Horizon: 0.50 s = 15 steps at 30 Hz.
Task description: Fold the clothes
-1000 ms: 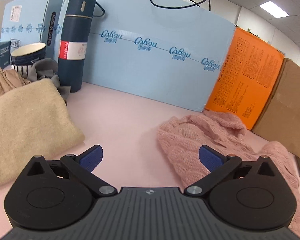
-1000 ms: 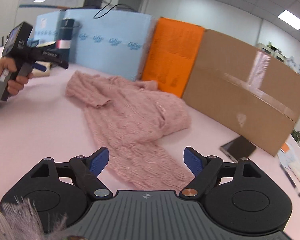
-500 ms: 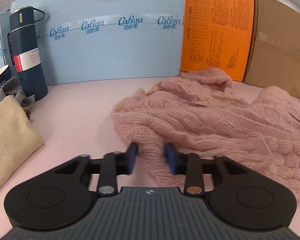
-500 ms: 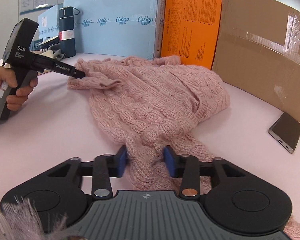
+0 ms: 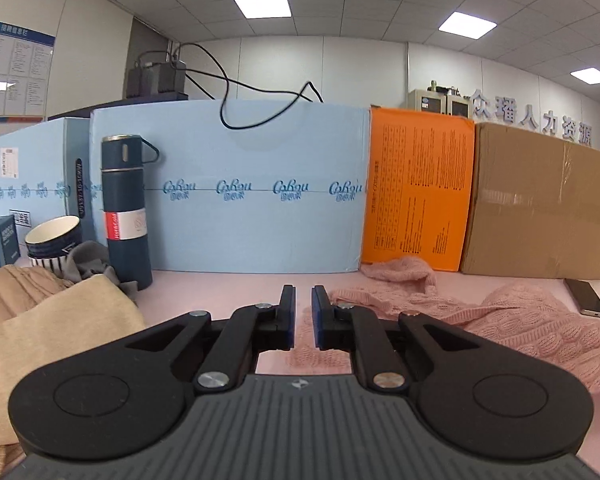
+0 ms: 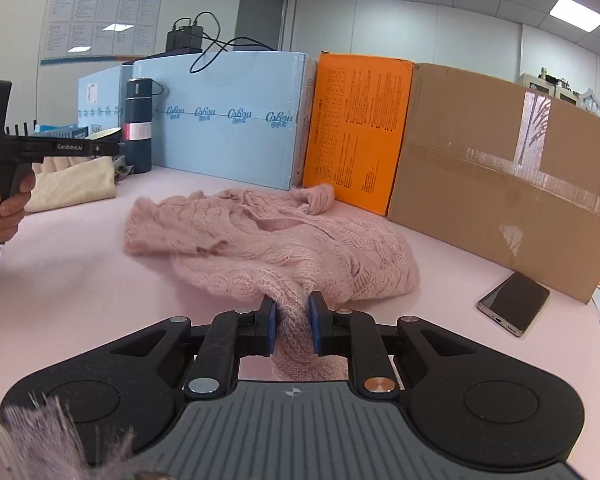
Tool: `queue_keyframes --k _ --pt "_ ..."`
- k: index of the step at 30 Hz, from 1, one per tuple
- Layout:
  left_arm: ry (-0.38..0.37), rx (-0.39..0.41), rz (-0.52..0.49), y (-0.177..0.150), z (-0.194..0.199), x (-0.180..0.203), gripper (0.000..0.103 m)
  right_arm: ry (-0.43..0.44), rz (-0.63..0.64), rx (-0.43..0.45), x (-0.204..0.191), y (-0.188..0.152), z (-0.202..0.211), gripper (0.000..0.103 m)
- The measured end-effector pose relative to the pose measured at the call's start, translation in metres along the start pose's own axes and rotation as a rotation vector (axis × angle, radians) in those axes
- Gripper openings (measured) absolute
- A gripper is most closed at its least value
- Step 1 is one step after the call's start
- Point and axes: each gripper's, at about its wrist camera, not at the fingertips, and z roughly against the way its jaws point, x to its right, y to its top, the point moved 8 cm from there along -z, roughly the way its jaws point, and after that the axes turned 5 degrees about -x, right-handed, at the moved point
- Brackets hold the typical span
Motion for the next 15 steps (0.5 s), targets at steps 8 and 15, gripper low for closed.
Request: queue_keyframes --k 8,15 --pt "-0.081 -0.102 0.017 -0.019 0.021 -0.024 0.093 0.010 0.094 -0.115 -0.014 -0.030 0.030 0.030" --pt "-0.083 -0.244 0.123 -0.013 -0.053 -0.007 0.100 -0.087 -0.235 -0.010 0.054 -0.038 0.051 0.068"
